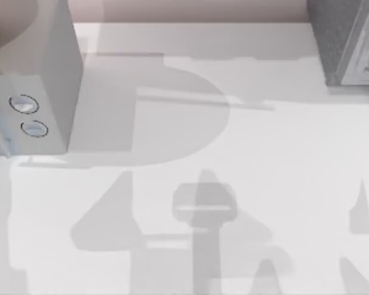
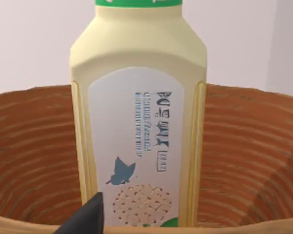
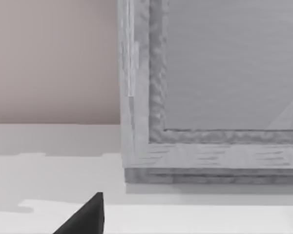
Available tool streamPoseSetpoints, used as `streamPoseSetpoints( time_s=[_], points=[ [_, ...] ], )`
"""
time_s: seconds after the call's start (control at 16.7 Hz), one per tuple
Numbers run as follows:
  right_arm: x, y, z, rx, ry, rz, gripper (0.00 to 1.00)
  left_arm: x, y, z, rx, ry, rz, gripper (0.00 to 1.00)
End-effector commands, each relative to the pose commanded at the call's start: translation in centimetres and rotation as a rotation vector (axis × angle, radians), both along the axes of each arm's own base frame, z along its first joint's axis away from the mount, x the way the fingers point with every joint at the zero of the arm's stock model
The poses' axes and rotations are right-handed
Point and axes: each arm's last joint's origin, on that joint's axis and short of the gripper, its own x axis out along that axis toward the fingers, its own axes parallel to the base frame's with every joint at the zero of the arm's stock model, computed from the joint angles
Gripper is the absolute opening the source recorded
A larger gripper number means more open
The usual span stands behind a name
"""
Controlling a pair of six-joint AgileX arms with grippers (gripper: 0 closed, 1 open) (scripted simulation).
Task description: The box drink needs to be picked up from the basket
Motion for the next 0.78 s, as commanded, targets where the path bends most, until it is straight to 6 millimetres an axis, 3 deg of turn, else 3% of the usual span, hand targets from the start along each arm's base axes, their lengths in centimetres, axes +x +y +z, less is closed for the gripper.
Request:
streamPoseSetpoints(
  time_s=[0.36, 0.54, 0.78],
  points=[
    [0.0, 0.0, 0.0, 0.000, 0.000, 0.000, 1.00, 6.7, 3.2, 0.3, -0.005, 0.003, -0.015, 1.00],
    [0.0, 0.0, 0.0, 0.000, 0.000, 0.000, 1.00, 7.8, 3.7, 0.1, -0.006, 0.003, -0.019, 1.00],
    [0.0, 0.0, 0.0, 0.000, 0.000, 0.000, 1.00, 7.6, 3.6, 0.8, 0.004, -0.018, -0.019, 1.00]
  ],
)
